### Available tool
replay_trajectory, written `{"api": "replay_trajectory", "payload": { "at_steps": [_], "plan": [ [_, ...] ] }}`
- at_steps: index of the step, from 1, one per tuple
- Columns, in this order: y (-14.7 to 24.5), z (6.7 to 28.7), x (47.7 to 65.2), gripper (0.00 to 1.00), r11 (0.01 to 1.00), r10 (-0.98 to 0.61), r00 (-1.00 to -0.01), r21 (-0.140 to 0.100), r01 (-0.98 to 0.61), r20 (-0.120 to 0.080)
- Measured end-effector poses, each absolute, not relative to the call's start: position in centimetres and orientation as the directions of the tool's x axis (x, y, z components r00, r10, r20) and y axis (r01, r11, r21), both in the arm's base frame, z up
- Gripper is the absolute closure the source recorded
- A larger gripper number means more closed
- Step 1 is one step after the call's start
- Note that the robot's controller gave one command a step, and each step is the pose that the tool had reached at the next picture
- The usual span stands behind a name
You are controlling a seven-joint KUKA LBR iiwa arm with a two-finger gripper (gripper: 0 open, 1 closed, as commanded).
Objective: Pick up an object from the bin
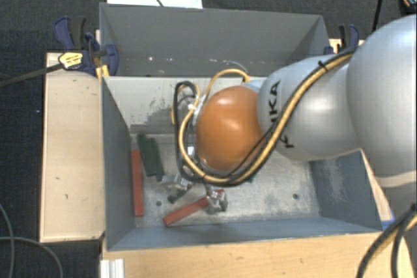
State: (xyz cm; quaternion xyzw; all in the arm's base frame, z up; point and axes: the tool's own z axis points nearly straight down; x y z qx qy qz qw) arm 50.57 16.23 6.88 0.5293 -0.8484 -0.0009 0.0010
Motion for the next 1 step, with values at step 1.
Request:
{"api": "replay_trajectory", "payload": {
  "at_steps": [1],
  "plan": [
    [16.29,6.94,50.59,0.00,0.446,-0.895,-0.446,0.001,-0.895,-0.001]
  ]
}}
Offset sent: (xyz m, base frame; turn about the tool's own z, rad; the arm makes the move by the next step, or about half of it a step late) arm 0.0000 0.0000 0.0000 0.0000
